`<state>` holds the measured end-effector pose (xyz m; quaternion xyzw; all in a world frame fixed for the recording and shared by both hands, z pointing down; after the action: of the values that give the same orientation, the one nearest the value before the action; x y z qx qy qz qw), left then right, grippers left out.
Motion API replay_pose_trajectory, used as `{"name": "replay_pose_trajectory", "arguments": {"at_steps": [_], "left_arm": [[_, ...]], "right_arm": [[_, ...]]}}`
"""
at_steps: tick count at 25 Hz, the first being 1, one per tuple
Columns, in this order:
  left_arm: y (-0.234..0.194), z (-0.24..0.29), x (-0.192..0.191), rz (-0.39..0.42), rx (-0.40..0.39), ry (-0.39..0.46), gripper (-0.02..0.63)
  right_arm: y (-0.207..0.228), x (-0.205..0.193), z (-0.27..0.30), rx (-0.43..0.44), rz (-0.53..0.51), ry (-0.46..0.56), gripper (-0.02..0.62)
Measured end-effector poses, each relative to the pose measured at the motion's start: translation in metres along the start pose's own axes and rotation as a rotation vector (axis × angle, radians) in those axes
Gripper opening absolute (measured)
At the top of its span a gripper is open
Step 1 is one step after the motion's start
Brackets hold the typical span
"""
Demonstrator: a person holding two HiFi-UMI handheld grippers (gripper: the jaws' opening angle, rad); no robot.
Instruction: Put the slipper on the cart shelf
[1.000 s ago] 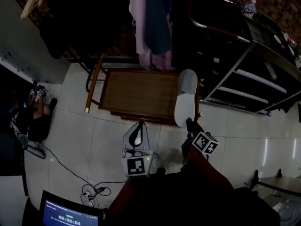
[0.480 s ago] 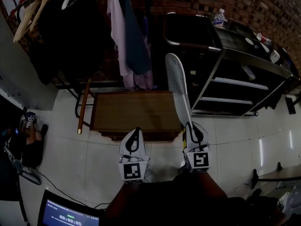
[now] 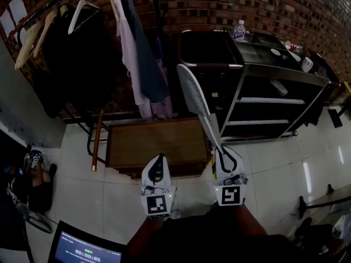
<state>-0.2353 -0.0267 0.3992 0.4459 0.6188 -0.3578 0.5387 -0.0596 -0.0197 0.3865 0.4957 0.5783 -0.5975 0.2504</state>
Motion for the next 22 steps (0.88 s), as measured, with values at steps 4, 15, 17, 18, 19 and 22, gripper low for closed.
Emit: {"name": "replay_pose_trajectory", "arguments": {"at_steps": [4, 15, 17, 18, 19, 22], "left_arm": [[0.002, 0.0, -0.003, 0.002, -0.028, 0.004, 0.015], [0.005, -0.007, 0.01, 0.016, -0.031, -0.017, 0.015], [0.007, -0.006, 0.01, 0.015, -0.036, -0.013, 0.015], [0.008, -0.005, 0.01, 0.013, -0.037, -0.013, 0.015], [0.01, -0.004, 0.009, 0.012, -0.038, -0.013, 0.015], [0.015, -0.001, 0.007, 0.011, -0.043, -0.017, 0.015]], "right_arm": [[-0.004, -0.001, -0.001, 0.008, -0.041, -0.013, 0.031], [-0.002, 0.013, -0.007, 0.02, -0.039, -0.036, 0.032], [0.0, 0.014, -0.007, 0.014, -0.032, -0.031, 0.032], [0.002, 0.014, -0.007, 0.012, -0.034, -0.029, 0.032], [0.003, 0.013, -0.008, 0.012, -0.038, -0.031, 0.032], [0.008, 0.008, -0.011, 0.012, -0.047, -0.046, 0.032]]}}
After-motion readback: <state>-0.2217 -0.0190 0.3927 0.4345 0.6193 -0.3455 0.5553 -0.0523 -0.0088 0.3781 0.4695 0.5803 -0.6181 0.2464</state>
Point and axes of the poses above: the fingertips, and each gripper's own axes: z forward along the fingers, y to its right, x out of its top, the point moved 1 cm from there along -z, backward along the fingers, and after that the axes turned 4 degrees about y, right-handed, at the moved point
